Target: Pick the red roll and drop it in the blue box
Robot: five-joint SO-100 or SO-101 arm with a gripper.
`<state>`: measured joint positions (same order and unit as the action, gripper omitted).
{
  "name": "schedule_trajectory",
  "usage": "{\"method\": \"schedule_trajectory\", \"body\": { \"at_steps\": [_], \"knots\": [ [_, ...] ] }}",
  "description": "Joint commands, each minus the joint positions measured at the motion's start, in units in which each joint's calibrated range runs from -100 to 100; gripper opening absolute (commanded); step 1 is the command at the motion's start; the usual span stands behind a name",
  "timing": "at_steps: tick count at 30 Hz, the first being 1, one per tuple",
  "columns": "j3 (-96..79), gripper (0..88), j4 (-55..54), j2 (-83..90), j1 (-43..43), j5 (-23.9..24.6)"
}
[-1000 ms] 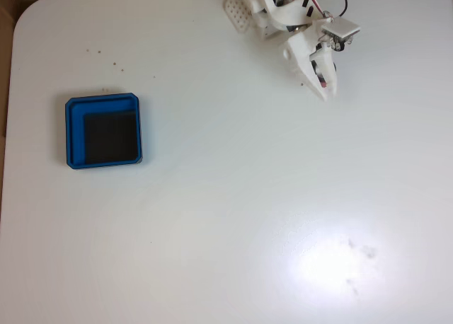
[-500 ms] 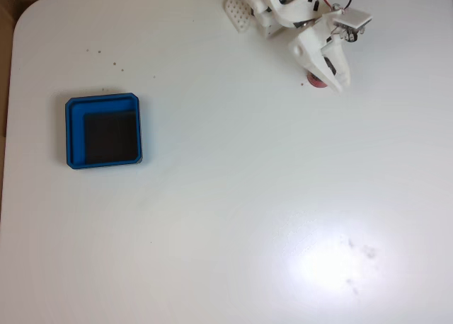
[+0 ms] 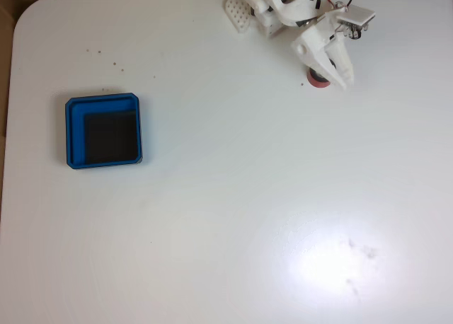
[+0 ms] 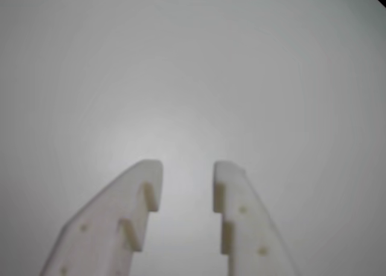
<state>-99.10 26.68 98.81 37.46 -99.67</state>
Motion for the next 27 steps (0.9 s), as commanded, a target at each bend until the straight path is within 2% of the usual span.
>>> {"method": "schedule_trajectory", "body": {
  "at_steps": [1, 9, 20, 27],
  "knots": [
    [-0.9, 2.2, 3.5, 0.0, 0.4, 0.2],
    [-0.9, 2.2, 7.8, 0.1, 0.7, 0.3],
    [-0.9, 2.2, 7.9, 0.1, 9.9, 0.3],
    [-0.9, 2.2, 7.9, 0.1, 12.7, 0.3]
  ]
}}
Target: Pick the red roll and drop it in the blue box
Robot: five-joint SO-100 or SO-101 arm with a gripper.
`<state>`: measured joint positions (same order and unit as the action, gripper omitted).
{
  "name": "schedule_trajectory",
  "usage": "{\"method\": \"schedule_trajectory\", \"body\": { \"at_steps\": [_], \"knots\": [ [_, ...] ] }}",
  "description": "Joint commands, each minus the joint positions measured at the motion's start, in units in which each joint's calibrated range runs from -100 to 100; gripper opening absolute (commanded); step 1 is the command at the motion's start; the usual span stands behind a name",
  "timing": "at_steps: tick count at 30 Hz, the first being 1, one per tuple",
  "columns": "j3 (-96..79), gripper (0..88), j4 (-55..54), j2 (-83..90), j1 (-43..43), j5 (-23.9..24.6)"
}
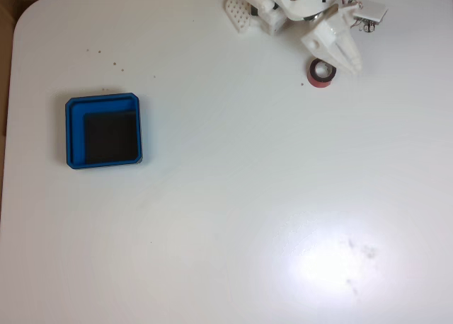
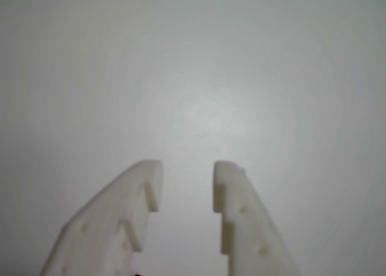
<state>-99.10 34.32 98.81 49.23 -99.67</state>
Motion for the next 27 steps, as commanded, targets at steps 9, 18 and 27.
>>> {"method": "schedule_trajectory", "body": {
  "at_steps": [9, 18, 27],
  "knots": [
    [-0.9, 2.2, 2.3, 0.1, 3.3, 0.3],
    [-0.9, 2.2, 13.4, 0.1, 3.3, 0.3],
    [-0.9, 2.2, 17.4, 0.1, 3.2, 0.3]
  ]
}}
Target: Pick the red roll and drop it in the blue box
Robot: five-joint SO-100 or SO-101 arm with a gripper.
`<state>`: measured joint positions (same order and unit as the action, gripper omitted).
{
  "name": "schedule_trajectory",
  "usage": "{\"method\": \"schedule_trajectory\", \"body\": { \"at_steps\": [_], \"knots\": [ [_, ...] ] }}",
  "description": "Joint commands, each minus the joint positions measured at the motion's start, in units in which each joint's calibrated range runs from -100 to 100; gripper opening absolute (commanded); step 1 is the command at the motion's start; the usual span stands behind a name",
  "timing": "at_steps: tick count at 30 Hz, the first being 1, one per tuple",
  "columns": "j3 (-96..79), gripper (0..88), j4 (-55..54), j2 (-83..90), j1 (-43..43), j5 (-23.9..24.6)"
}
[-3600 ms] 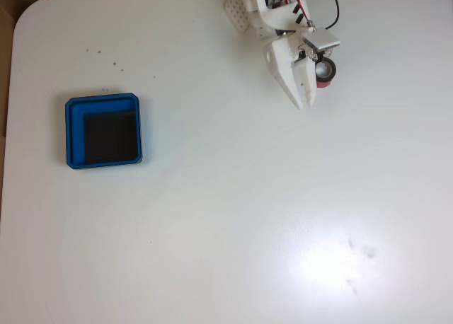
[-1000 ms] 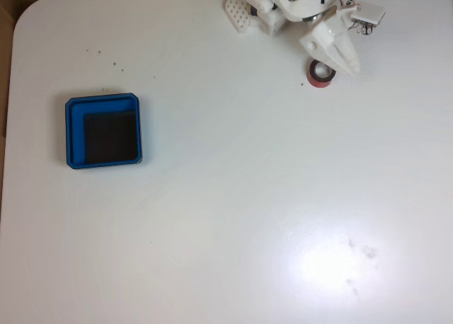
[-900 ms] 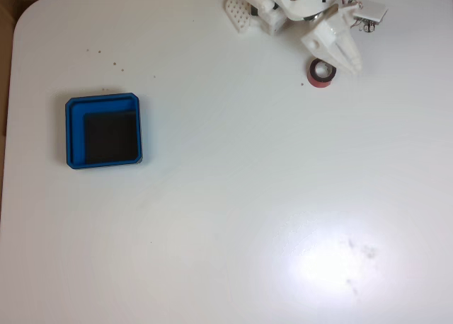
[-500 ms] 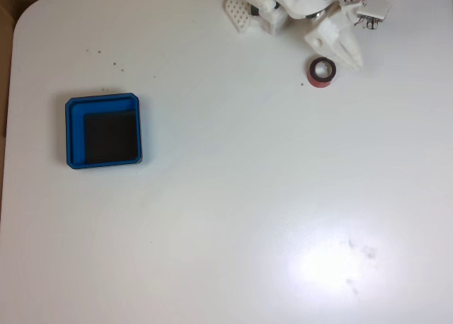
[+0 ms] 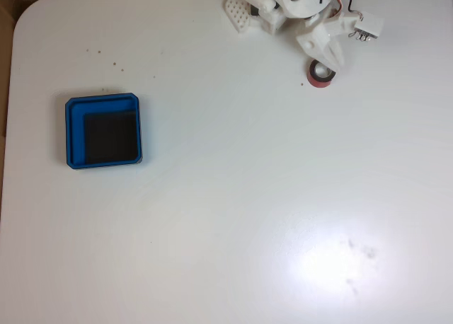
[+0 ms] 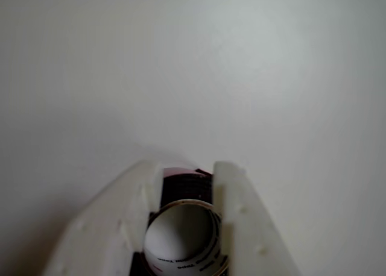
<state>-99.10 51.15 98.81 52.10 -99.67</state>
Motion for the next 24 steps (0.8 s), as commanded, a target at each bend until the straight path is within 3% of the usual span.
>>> {"method": "schedule_trajectory", "body": {
  "at_steps": [1, 10, 16, 24],
  "knots": [
    [-0.9, 2.2, 0.6, 0.1, 0.2, 0.3],
    [3.9, 2.2, 0.6, -7.2, -0.6, 0.3],
    [17.9, 2.2, 0.7, -22.7, -0.5, 0.3],
    [31.3, 2.1, 1.0, -31.1, -0.5, 0.2]
  ]
}}
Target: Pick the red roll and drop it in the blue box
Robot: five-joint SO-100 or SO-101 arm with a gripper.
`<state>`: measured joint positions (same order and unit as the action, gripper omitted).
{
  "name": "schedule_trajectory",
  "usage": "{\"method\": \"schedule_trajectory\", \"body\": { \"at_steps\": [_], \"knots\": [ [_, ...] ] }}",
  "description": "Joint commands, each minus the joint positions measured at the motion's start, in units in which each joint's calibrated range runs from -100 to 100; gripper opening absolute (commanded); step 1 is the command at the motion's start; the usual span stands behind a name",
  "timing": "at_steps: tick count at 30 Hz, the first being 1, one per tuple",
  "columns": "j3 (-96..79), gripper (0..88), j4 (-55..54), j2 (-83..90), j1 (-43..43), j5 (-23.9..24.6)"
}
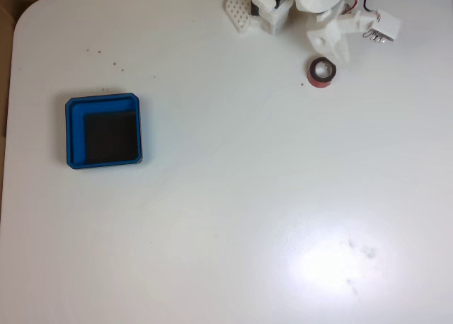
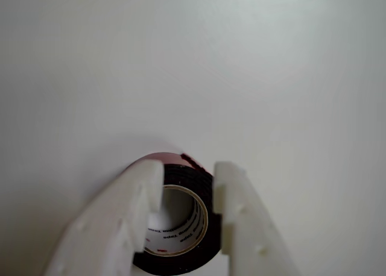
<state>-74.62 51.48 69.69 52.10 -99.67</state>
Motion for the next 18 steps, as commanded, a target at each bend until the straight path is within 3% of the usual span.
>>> {"method": "schedule_trajectory", "body": {
  "at_steps": [1, 12, 18],
  "knots": [
    [8.1, 2.1, 1.2, -2.9, -0.5, 0.2],
    [29.6, 2.1, 29.4, -13.6, -0.6, 0.3],
    [29.0, 2.1, 31.9, -14.1, -0.4, 0.3]
  ]
}}
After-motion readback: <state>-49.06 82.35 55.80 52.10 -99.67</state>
